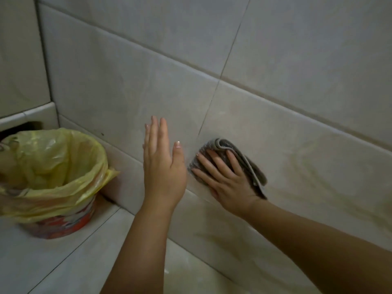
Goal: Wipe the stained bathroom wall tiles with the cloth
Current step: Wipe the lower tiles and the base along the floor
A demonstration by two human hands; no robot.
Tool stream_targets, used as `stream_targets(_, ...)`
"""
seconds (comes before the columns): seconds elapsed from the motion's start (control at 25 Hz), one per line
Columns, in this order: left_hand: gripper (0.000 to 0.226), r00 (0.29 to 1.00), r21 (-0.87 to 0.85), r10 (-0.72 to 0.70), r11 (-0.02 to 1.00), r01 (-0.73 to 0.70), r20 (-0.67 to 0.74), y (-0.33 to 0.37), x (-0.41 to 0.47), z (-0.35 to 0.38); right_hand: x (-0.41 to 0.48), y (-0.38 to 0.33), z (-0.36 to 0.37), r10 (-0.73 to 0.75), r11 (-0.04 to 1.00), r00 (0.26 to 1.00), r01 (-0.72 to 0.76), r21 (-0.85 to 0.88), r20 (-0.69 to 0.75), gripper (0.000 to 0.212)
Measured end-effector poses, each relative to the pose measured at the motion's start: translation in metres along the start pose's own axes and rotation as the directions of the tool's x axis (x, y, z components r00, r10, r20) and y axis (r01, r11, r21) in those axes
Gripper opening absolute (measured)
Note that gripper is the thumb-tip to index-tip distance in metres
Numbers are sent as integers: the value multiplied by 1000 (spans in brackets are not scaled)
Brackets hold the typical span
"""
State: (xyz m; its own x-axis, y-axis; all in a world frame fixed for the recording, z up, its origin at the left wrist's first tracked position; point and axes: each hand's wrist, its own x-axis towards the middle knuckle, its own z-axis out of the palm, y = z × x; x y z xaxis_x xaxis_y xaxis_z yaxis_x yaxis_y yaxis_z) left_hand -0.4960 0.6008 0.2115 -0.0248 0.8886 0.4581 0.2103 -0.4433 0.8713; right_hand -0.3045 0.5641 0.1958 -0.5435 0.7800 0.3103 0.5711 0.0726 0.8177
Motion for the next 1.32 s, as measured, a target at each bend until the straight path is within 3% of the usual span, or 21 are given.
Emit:
stream_targets(0.12, 60, 999, 2, -22, 1000, 21, 50, -18, 0, 1, -9, 22, -13, -13, 1000, 1000, 13, 26, -6, 64)
stream_targets(0.32, 54, 992, -61, -99, 993, 104, 72, -42, 0, 17, 34, 34, -18, 167, 984, 981, -172, -40, -101, 58)
stream_targets(0.56, 64, 993, -37, -81, 996, 85, 91, -45, -6, 31, 24, -22, 18, 21, 1000, 999, -20, 17, -42, 62)
stream_targets(0.76, 60, 992, 39, -78, 996, 74, 97, -44, -10, 21, -24, -17, 18, -98, 994, 995, 96, 54, 36, 59)
stream_targets(0.88, 66, 991, 42, -68, 997, 63, 117, -38, -10, 16, -41, 15, -6, -6, 998, 1000, 5, 58, 14, 61)
stream_targets(1.0, 67, 992, 83, -51, 996, 42, 114, -35, -9, 15, -9, 38, -24, 170, 985, 982, -167, 50, -86, 62)
stream_targets(1.08, 66, 993, 112, -50, 993, 38, 107, -32, -9, 16, 22, 32, -20, 206, 978, 971, -200, 55, -124, 62)
stream_targets(1.32, 66, 987, 208, -9, 978, -24, 159, -22, -15, 22, -13, -17, 19, -15, 999, 1000, 16, 31, -21, 69)
